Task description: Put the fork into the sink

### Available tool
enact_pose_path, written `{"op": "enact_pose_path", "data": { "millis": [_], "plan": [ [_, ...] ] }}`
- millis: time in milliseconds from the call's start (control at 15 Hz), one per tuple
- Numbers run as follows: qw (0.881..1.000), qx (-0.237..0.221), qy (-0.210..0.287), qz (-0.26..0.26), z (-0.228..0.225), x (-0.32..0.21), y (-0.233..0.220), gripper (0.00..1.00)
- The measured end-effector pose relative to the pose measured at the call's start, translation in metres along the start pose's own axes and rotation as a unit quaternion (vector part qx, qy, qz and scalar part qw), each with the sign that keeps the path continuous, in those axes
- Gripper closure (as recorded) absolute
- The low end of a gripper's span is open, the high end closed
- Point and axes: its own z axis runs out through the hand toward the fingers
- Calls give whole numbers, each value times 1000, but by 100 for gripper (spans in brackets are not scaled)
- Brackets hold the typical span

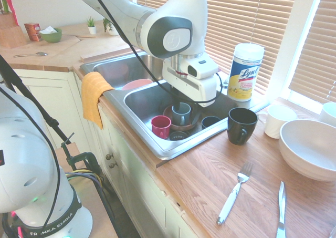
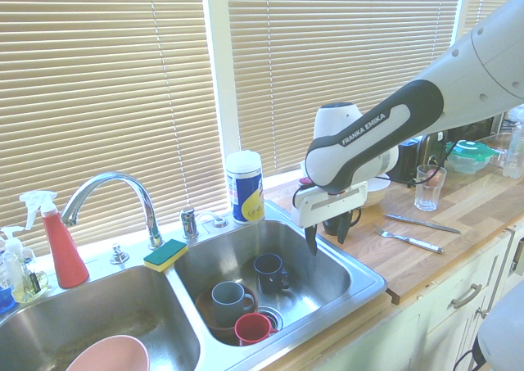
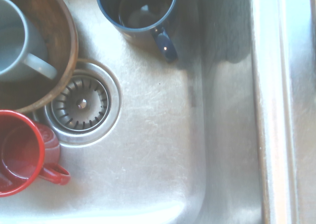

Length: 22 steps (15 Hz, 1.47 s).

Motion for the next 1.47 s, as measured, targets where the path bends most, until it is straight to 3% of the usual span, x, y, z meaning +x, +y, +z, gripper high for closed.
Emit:
{"op": "enact_pose_path", "data": {
  "millis": [133, 333, 667, 933, 1333, 1400, 1467],
  "plan": [
    [1000, 0, 0, -8, 0, 0, 0, 0],
    [995, -9, -14, -100, -18, 5, 17, 0],
    [971, 5, -3, -238, -61, 60, 117, 0],
    [979, 9, 23, -203, -28, 100, 180, 0],
    [987, -13, 21, -161, 37, 131, 209, 0],
    [987, -15, 17, -160, 43, 132, 211, 100],
    [987, -17, 15, -159, 47, 133, 211, 100]
  ]
}}
